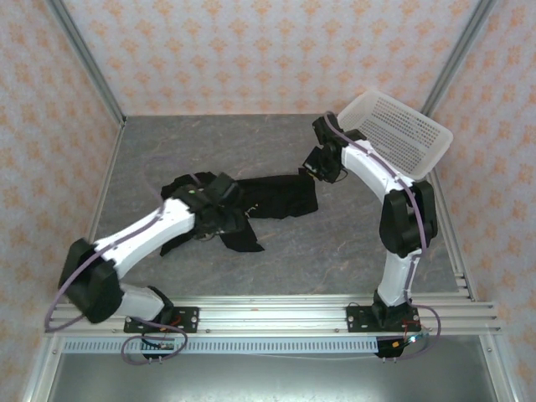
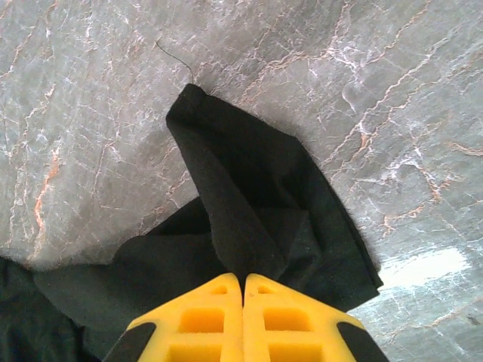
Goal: Fold and stack the t-shirts
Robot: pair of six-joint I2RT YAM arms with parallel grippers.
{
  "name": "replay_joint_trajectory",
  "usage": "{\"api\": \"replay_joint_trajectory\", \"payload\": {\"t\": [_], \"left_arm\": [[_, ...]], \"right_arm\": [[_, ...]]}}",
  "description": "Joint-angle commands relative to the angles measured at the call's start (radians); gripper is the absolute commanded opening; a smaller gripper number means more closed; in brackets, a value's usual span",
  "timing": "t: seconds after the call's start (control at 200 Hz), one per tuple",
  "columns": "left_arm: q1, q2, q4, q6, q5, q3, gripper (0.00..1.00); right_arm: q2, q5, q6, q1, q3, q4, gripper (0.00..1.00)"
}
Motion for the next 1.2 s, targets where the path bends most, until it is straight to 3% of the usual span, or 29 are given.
{"api": "replay_joint_trajectory", "payload": {"t": [0.0, 0.21, 0.615, 0.821, 1.066, 1.196], "left_arm": [[-0.09, 0.122, -0.007, -0.005, -0.015, 0.102, 0.85], [-0.179, 0.363, -0.108, -0.025, -0.003, 0.257, 0.84], [-0.224, 0.48, -0.266, -0.073, 0.014, 0.329, 0.71], [-0.224, 0.526, -0.236, -0.1, -0.001, 0.324, 0.52], [-0.223, 0.414, -0.26, -0.144, -0.104, 0.302, 0.06], [-0.214, 0.311, -0.288, -0.17, -0.13, 0.244, 0.0]], "right_arm": [[-0.051, 0.046, -0.023, -0.008, -0.012, -0.042, 0.0], [-0.086, 0.045, -0.016, -0.015, -0.069, -0.026, 0.0], [-0.095, 0.043, 0.004, -0.014, -0.117, 0.013, 0.0], [-0.093, 0.041, 0.007, -0.014, -0.125, 0.021, 0.0], [-0.105, 0.058, 0.004, -0.015, -0.128, 0.018, 0.0], [-0.112, 0.081, -0.003, -0.017, -0.117, 0.008, 0.0]]}}
